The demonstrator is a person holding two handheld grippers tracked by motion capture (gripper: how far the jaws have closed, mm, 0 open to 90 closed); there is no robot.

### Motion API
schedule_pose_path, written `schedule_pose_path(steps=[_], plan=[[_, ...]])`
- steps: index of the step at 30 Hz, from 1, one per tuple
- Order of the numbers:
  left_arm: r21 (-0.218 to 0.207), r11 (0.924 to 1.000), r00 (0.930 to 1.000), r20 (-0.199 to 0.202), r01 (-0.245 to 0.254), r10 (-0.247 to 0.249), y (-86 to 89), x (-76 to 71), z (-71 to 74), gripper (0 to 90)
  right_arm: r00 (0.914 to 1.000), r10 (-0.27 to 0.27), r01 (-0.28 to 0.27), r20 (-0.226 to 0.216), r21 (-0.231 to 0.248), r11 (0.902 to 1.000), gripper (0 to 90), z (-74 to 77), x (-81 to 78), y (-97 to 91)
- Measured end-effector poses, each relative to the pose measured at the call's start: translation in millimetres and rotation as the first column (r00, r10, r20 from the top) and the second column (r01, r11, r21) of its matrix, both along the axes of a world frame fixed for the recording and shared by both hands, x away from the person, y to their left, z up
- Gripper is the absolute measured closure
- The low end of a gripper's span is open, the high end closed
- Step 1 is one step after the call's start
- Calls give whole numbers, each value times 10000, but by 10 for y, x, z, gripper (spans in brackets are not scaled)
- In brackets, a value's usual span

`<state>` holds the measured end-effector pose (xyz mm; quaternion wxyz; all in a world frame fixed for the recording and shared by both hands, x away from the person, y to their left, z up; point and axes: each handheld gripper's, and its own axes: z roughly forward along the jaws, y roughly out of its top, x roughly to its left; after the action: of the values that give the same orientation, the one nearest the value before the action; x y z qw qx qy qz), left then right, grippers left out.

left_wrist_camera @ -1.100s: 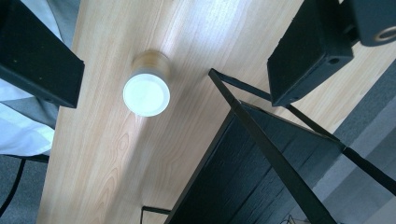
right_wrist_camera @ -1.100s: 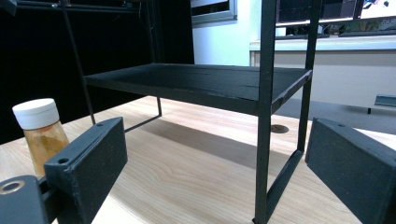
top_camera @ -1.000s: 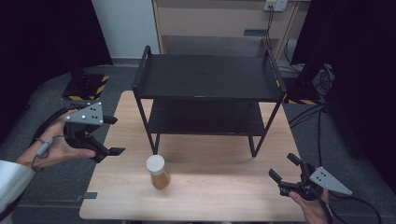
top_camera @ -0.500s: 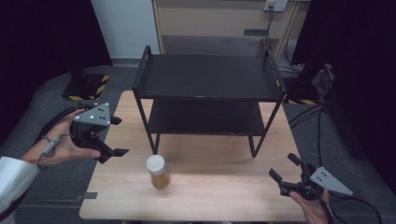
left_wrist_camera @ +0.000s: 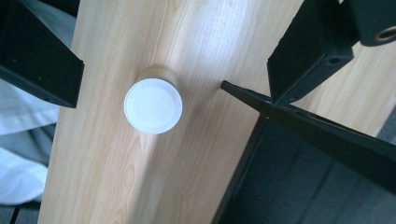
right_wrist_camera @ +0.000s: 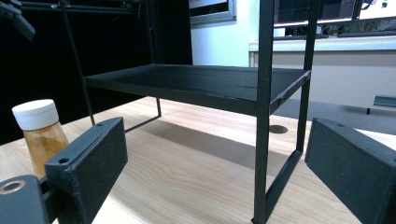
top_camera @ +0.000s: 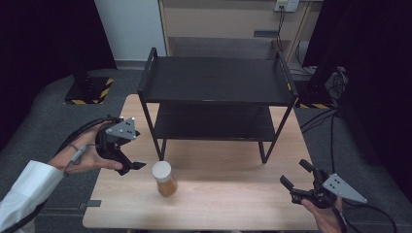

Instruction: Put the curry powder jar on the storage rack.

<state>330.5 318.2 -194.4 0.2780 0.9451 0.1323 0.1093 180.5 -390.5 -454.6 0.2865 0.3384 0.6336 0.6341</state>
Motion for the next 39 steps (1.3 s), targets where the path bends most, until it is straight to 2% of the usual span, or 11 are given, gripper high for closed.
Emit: schedule_pose_path(steps=[7,8,11,12,14,25,30,34,35,36,39], plan=[[306,9993,9996,-143,237,-233,-178,86,-140,31,10000,-17,17,27,28,10000,57,-2,-6,-7],[302,9990,9992,-240,326,-319,-237,122,-220,31,10000,-21,21,24,29,10000,57,-2,-7,-8],[379,9985,9986,-350,405,-392,-298,157,-299,32,10000,-35,35,11,50,10000,57,-2,-9,-8],[453,9980,9979,-479,449,-428,-359,187,-393,32,10000,-43,43,-8,20,10000,58,0,-9,-9],[689,9961,9973,-515,558,-523,-430,202,-470,32,10000,-46,46,-9,20,10000,58,0,-10,-11],[797,9931,9928,-896,861,-788,-588,282,-866,75,10000,-45,45,4,-40,10000,59,6,-13,-9],[1061,9896,9910,-1027,968,-859,-644,313,-952,95,10000,-65,65,24,-15,10000,59,3,-18,-12],[1174,9881,9892,-1191,990,-849,-659,354,-988,196,10000,-67,67,26,-8,10000,59,3,-18,-12],[1198,9871,9879,-1250,1065,-914,-653,377,-992,286,10000,-69,69,33,-7,10000,59,2,-19,-13],[1198,9871,9879,-1250,1065,-914,-653,377,-992,318,10000,-69,69,33,-7,10000,59,2,-19,-13],[1164,9880,9872,-1345,1011,-852,-651,392,-988,322,10000,-81,81,39,2,10000,59,1,-22,-13]])
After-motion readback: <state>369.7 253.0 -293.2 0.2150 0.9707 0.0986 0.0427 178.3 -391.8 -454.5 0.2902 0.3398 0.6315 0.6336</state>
